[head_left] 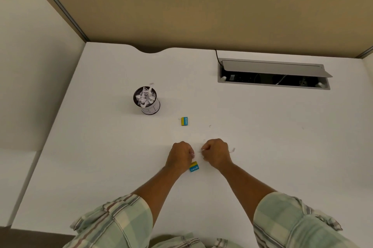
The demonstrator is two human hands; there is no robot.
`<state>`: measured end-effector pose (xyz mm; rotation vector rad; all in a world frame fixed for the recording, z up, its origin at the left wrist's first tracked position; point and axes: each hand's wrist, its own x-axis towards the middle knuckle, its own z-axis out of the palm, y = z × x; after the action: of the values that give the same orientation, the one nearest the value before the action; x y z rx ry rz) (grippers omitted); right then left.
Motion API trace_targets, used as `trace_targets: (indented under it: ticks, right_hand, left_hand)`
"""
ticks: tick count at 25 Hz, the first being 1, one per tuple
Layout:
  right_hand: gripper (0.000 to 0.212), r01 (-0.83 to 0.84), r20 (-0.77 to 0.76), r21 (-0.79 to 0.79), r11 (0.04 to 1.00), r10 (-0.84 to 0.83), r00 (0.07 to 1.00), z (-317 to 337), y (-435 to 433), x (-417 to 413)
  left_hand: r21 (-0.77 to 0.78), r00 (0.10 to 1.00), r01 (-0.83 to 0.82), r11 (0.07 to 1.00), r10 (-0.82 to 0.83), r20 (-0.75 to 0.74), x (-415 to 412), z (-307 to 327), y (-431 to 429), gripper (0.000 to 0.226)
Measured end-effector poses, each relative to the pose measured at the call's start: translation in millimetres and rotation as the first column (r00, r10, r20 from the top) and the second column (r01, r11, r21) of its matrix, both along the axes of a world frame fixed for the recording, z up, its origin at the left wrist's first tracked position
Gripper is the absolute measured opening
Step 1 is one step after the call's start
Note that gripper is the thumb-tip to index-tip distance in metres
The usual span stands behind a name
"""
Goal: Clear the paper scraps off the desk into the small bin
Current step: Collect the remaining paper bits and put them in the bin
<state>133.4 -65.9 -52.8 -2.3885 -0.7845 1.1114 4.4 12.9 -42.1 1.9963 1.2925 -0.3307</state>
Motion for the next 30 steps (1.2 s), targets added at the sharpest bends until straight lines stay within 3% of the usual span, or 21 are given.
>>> trace_targets:
  ticks: [2,4,7,13,18,23,27,30]
  right_hand:
    - [0.006,0.332,-0.273,0.027,0.943,-0.313,0.910,5,-5,4]
    - [0.008,0.457,-0.423,0.018,0.889,-0.408,0.809,10,-6,4]
    - [0.008,0.491,-0.521,0.054,0.869,-0.395,0.757,26,13,-2]
    - [0.007,0.442,-0.545,0.280,0.852,-0.238,0.804,80,104,-28]
    - [0.006,0.364,-0.435,0.377,0.852,-0.184,0.881,107,182,-45]
    - [0.011,0.122,-0.116,0.343,0.931,-0.087,0.989,107,234,-54]
    - [0.012,-0.154,0.109,0.199,0.968,0.134,0.985,98,249,-55]
    - [0.017,-0.201,0.199,0.209,0.957,0.160,0.967,98,247,-54]
  left_hand:
    - [0.009,0.998,-0.046,0.999,0.045,0.051,-7,4,3,0.012]
    - [0.014,0.986,-0.107,0.994,0.105,0.127,-13,14,10,0.009]
    - [0.039,0.949,-0.199,0.979,0.183,0.257,-22,35,29,0.006]
    - [0.143,0.859,-0.360,0.922,0.268,0.436,-47,83,98,0.003]
    - [0.219,0.806,-0.476,0.852,0.323,0.496,-63,101,159,0.008]
    - [0.242,0.834,-0.476,0.846,0.346,0.429,-64,96,196,0.015]
    - [0.243,0.876,-0.433,0.868,0.342,0.340,-62,91,206,0.022]
    - [0.240,0.867,-0.456,0.857,0.366,0.337,-66,88,207,0.017]
